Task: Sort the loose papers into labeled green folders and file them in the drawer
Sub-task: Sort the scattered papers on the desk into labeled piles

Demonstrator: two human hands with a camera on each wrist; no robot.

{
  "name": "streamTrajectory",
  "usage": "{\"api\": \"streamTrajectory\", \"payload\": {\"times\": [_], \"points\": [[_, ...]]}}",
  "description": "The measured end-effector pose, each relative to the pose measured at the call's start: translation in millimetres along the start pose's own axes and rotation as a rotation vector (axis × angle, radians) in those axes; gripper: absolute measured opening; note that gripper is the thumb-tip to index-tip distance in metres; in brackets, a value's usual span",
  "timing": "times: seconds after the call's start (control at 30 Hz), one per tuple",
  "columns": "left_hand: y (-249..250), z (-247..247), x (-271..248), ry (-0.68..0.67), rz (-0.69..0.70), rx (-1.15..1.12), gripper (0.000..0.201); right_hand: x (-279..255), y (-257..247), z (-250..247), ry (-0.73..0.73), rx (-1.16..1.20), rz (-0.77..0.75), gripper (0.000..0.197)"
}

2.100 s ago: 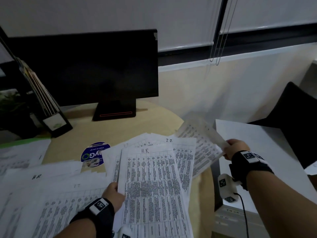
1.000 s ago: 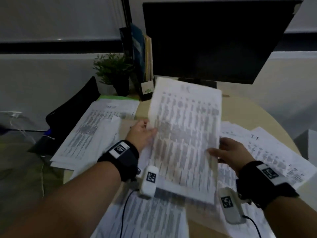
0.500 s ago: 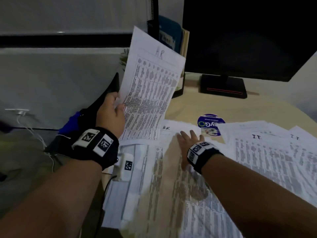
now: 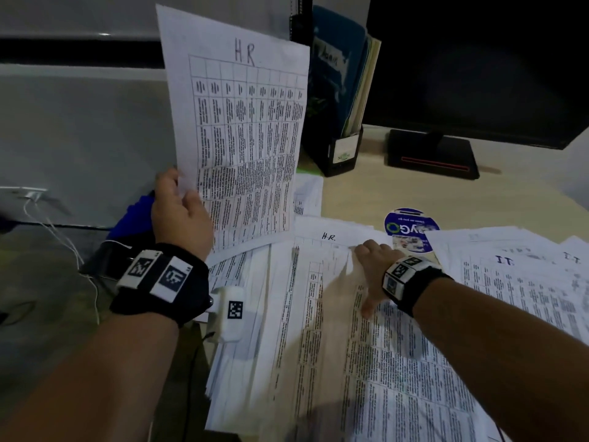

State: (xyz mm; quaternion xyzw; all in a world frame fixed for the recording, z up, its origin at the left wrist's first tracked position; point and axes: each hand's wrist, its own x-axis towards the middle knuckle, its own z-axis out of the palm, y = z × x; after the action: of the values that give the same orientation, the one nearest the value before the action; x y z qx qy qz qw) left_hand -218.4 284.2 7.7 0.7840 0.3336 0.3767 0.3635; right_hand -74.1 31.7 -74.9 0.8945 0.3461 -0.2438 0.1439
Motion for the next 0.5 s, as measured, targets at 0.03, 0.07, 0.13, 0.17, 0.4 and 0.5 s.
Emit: {"api": "streamTrajectory", "payload": {"times": [0.03,0.07,0.13,0.17,0.4,0.5], "points": [[1,1,0,-0.004,-0.003,-0.001,0.03,-1,0,-3,-0.004,0.035,0.015,0.11],[2,1,0,-0.008,-0.005,-0.002,0.031,-4,1,-6,0.0,0.07,0.027,0.092],[4,2,0,-0.018,0.009,-0.009,0.031,-16,0,-13,0.058,0.098,0.019,0.047],[4,2,1,-0.022,0.021,-0.018,0.031,-25,-1,-16,0.106,0.086,0.005,0.032],[11,8,3,-0.036,0.07,-0.089,0.027,-58,-16,-22,0.203,-0.099,-0.072,0.01],[18,15,-4,-0.071,0.091,-0.116,0.027,-44,-26,-21,0.159,-0.124,-0.098,0.032]]}}
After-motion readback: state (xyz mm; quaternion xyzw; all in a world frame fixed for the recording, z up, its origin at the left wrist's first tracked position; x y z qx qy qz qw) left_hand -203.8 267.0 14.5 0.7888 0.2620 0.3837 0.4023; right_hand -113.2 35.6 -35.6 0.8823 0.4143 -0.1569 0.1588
